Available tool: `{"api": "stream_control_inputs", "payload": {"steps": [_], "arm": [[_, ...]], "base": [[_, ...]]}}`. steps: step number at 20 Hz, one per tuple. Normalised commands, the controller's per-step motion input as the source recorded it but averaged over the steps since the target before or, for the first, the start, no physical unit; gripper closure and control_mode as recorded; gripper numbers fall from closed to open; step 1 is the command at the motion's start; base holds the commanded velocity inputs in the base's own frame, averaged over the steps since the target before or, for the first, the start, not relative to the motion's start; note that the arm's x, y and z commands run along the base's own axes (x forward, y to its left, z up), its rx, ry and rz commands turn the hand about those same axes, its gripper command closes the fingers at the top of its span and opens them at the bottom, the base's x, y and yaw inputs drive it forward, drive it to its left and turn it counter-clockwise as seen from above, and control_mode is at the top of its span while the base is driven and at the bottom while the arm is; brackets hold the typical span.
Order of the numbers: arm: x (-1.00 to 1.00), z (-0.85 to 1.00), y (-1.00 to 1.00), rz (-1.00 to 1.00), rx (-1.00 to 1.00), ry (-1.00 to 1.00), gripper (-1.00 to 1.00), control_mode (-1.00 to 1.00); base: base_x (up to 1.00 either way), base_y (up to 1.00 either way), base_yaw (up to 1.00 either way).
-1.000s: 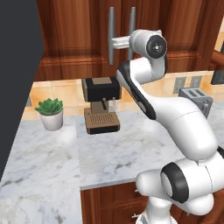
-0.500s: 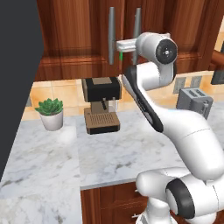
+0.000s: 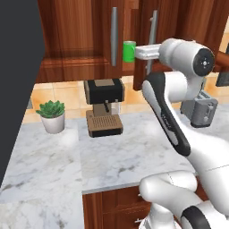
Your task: Open the cabinet directly in front. Then move the liquor and the mug to the dining counter with the jar on it.
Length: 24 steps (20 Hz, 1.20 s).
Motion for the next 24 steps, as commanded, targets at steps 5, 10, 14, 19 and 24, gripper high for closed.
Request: {"api": "stream_control_inputs", "payload": {"steps": [5, 10, 14, 19, 24], "arm": [[-0.73, 0.00, -0.61, 0.13, 0.04, 0.00, 1.00, -1.00], [-0.60, 0.00, -0.61, 0.16, 0.02, 0.00, 1.00, -1.00], [-0.44, 0.00, -0.53, 0.15, 0.01, -0.02, 1.00, -1.00], [-0.24, 0.00, -0.26, 0.00, 0.02, -0.03, -1.00, -1.00], [-0.24, 0.07, 0.00, 0.00, -0.03, -0.08, -1.00, -1.00]], "base": [[0.00, 0.00, 0.00], [0.00, 0.00, 0.00], [0.00, 0.00, 0.00], [0.00, 0.00, 0.00], [0.00, 0.00, 0.00]]}}
